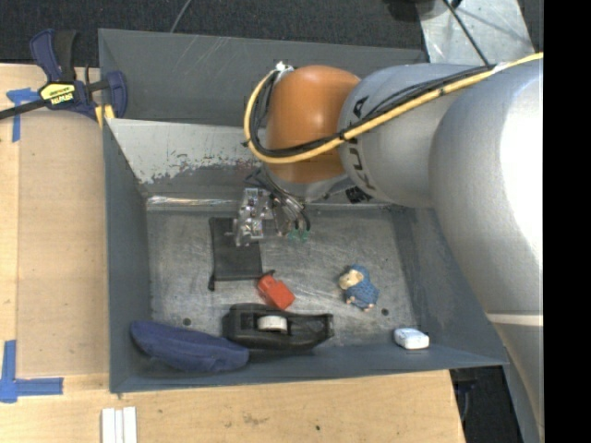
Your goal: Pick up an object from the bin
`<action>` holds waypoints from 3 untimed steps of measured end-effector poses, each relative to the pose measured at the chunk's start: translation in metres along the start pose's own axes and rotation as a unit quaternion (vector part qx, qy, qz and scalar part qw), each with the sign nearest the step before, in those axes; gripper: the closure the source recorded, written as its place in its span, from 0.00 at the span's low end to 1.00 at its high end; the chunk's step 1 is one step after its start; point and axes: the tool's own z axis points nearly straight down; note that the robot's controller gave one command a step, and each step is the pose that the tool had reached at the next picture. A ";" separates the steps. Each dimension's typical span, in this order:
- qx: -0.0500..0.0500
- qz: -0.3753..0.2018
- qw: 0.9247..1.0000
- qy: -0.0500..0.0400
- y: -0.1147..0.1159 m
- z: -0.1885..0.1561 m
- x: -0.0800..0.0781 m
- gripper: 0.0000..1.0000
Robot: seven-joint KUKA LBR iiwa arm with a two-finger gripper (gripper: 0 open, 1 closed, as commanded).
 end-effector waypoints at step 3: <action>-0.001 -0.068 0.998 0.000 -0.012 0.024 0.022 0.00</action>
Offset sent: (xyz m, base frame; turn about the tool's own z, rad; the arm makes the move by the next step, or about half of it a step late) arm 0.0000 0.0000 0.0000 0.0000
